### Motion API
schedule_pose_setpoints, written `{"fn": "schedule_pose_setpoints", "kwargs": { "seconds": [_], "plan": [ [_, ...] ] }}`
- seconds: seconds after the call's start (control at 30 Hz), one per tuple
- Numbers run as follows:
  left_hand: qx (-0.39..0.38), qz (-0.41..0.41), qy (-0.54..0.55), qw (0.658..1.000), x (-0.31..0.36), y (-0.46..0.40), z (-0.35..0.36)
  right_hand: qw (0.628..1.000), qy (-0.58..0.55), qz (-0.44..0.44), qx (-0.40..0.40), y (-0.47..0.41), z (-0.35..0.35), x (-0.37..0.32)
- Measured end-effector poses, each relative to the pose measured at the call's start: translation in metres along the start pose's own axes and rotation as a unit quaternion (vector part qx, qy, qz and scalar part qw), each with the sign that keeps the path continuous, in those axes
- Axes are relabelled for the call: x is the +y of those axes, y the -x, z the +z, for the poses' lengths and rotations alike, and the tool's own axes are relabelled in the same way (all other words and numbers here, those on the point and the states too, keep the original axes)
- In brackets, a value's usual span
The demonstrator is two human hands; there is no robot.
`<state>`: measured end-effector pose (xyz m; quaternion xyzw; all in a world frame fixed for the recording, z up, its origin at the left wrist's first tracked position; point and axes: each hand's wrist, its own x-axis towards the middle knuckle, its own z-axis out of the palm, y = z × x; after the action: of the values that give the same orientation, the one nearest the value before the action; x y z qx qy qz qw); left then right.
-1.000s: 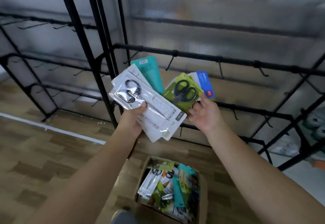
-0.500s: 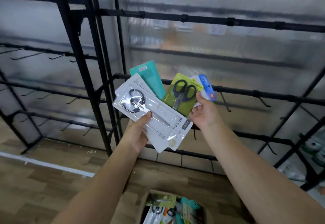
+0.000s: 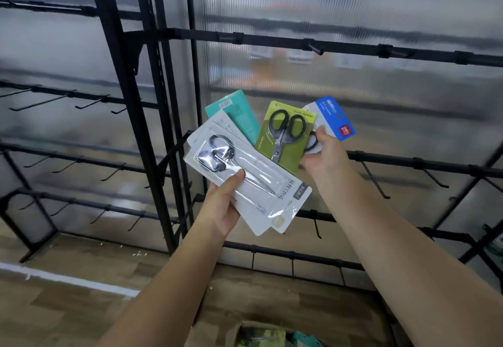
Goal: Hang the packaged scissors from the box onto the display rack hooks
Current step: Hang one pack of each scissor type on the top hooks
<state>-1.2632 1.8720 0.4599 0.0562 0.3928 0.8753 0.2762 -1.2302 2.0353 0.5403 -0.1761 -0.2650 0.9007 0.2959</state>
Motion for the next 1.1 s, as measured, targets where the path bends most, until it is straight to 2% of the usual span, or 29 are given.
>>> {"fn": "schedule_pose_setpoints", "kwargs": {
  "seconds": [0.33, 0.7, 0.9, 1.1],
  "plan": [
    [-0.028, -0.011, 0.048, 0.998, 0.011, -0.012, -0.008, 1.0, -0.007, -0.014, 0.006, -0.004, 0.029, 0.005],
    [-0.043, -0.003, 0.025, 0.999, 0.023, -0.012, -0.035, 0.997, -0.026, -0.065, -0.024, -0.004, 0.024, -0.002],
    [-0.032, 0.03, -0.018, 0.999, 0.036, -0.016, -0.06, 0.979, 0.161, -0.112, 0.053, -0.003, 0.021, -0.007],
    [-0.039, 0.055, -0.049, 0.997, 0.047, -0.014, -0.08, 0.95, 0.274, -0.147, 0.031, -0.001, 0.027, 0.011]
  ]
}}
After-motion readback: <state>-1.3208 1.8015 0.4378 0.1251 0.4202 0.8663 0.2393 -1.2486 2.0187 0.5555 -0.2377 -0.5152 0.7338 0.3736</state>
